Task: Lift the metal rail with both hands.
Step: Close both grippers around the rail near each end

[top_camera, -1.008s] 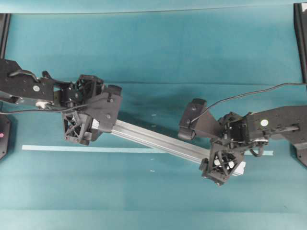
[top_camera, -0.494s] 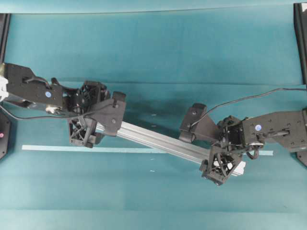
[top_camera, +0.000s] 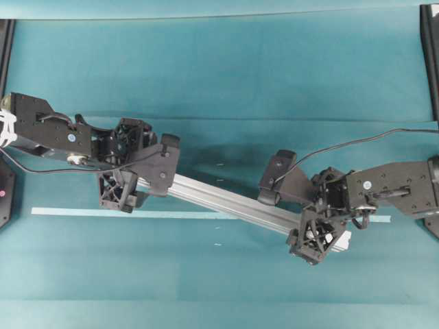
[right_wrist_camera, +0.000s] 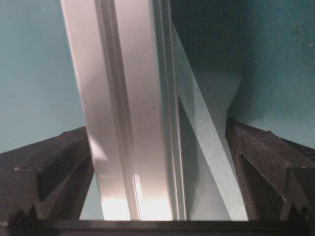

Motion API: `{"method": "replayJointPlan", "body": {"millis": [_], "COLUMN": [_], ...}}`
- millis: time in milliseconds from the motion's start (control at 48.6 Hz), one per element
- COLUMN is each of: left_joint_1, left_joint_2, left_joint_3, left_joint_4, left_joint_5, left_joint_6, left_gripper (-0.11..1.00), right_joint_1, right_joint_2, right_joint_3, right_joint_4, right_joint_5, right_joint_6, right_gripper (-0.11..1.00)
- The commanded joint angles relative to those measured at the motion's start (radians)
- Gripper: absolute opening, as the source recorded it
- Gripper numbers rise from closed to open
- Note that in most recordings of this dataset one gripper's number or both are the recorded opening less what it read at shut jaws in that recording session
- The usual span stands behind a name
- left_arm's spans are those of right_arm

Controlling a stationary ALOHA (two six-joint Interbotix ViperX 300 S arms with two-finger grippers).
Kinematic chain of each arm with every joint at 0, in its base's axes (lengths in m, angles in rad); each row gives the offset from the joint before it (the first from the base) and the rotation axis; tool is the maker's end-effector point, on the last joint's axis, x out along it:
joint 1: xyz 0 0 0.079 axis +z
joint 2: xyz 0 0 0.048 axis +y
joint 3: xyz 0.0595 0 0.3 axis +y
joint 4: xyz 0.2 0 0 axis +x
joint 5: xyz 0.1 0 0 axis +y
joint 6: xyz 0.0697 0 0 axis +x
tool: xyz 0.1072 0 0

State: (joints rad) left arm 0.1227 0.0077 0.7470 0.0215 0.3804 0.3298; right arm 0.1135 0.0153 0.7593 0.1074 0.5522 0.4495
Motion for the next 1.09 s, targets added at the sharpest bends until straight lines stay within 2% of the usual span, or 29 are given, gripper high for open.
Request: {"method": "replayJointPlan", "body": {"millis": [0, 206, 350, 473, 617, 1070], "left_joint_1": [0.0, 0.0, -0.003, -0.006, -0.018, -0.04], "left_joint_2": [-0.006, -0.008, -0.008, -0.008, -0.009, -0.011], "left_joint_3": [-0.005, -0.005, -0.006, -0.002, 0.002, 0.009], "left_joint_4": [0.005, 0.005, 0.002, 0.002, 0.002, 0.002], "left_joint_5": [-0.005, -0.005, -0.005, -0.005, -0.015, -0.017], "left_joint_6": [-0.003, -0.003, -0.012, -0.012, -0.012, -0.006], "left_gripper": [0.97, 0.95, 0.88, 0.71, 0.4, 0.4], "right_joint_1": [0.0, 0.002, 0.002, 0.002, 0.002, 0.002], "right_joint_2": [0.008, 0.008, 0.008, 0.009, 0.009, 0.015], "right_joint_3": [0.0, 0.002, 0.002, 0.003, 0.003, -0.006], "right_joint_4": [-0.002, 0.003, 0.005, 0.005, 0.005, 0.006], "right_joint_5": [-0.011, -0.026, -0.026, -0.026, -0.026, -0.028], "right_joint_6": [0.0, 0.002, 0.0, -0.003, -0.006, -0.005], "right_gripper": [0.99, 0.99, 0.92, 0.74, 0.46, 0.45]}}
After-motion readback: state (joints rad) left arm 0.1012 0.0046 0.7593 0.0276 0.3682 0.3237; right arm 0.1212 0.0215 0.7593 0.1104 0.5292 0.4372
